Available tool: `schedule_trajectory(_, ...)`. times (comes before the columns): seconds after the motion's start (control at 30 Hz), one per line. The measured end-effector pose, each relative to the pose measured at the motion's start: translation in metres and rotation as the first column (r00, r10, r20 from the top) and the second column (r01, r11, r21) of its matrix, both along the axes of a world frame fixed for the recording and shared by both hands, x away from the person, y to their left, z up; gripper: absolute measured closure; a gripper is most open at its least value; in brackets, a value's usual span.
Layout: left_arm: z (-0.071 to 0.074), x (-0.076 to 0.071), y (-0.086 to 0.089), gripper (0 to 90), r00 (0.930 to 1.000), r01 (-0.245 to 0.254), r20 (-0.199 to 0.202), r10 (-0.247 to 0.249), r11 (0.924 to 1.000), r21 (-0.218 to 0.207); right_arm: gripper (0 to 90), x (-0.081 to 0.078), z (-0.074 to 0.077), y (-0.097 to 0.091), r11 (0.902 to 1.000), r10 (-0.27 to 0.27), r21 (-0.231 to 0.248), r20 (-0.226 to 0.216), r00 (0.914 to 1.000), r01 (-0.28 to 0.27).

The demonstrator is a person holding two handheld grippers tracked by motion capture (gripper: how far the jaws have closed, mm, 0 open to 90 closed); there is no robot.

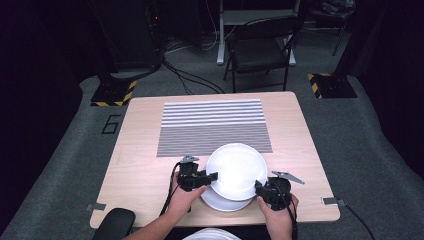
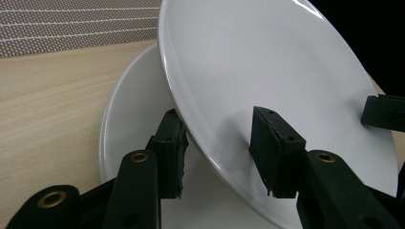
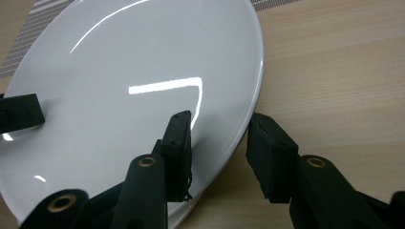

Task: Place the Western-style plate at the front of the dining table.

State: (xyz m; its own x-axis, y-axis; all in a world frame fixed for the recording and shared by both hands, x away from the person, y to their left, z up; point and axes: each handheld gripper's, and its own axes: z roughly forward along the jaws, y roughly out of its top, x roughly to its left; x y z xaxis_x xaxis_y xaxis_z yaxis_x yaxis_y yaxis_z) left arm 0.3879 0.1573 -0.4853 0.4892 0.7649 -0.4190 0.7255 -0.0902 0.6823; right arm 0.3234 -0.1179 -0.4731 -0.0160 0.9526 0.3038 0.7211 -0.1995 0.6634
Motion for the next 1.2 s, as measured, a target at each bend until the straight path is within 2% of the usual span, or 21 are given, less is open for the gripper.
schedule_trajectory(0.47,0.006,0.003,0.014,57.4,0.9977,-0.066,0.016,0.066,0.9977,-0.018,61.1,0.018,0.006,0.012,0.9990,0.044,-0.002,0.020,0.9988,-0.044)
schedule_trajectory(1.2,0.010,0.007,0.035,57.5,0.9875,-0.155,0.026,0.156,0.9875,-0.031,61.2,0.040,0.012,0.030,0.9927,0.120,0.006,0.038,0.9920,-0.121)
